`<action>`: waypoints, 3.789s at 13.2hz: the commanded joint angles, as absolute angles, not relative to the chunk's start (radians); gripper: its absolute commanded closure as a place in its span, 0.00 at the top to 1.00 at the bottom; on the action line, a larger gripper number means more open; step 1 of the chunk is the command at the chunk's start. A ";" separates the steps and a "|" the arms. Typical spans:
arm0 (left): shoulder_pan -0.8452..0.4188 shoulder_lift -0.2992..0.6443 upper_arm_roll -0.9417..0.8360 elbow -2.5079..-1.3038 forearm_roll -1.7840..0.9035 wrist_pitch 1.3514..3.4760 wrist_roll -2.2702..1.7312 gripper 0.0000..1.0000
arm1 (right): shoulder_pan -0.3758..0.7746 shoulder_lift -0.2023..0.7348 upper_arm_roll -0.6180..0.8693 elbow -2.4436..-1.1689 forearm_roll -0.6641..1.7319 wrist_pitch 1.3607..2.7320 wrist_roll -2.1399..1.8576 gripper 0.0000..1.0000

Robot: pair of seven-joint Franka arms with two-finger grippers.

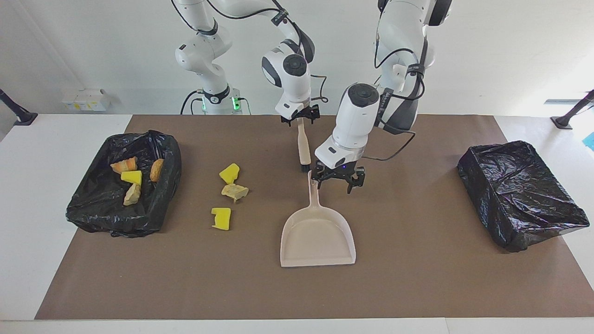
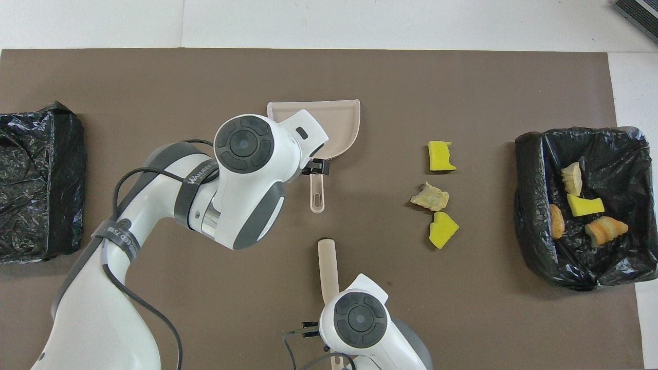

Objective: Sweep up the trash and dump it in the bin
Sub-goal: 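Grasp the dustpan with the left gripper while the right gripper grasps the brush, then place the dustpan near the sponges while the right gripper positions the brush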

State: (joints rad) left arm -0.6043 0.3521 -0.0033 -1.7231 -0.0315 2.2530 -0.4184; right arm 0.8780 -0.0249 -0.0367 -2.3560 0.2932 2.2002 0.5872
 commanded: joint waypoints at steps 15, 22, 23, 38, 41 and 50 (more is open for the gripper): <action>-0.704 0.382 0.015 -1.782 0.037 2.313 -0.698 0.35 | 0.483 -0.236 -0.051 -2.324 -0.054 1.852 0.396 0.00; -0.672 0.356 0.040 -1.775 0.040 2.283 -0.683 0.00 | 0.301 -0.123 -0.044 -2.353 -0.226 1.881 0.241 0.00; -0.664 0.339 0.044 -1.773 0.043 2.252 -0.667 0.00 | 0.299 -0.114 -0.044 -2.359 -0.225 1.884 0.241 0.00; -0.423 0.215 0.044 -1.778 0.026 1.959 0.530 0.00 | 0.426 0.068 -0.041 -2.143 0.276 1.929 0.368 0.00; -0.391 0.204 0.046 -1.790 0.026 1.898 0.861 0.00 | 0.388 -0.021 -0.052 -2.144 0.123 1.840 0.400 0.00; -0.460 0.083 0.043 -2.038 0.054 2.040 1.115 0.00 | 0.230 0.133 -0.051 -2.016 -0.434 1.963 0.051 0.00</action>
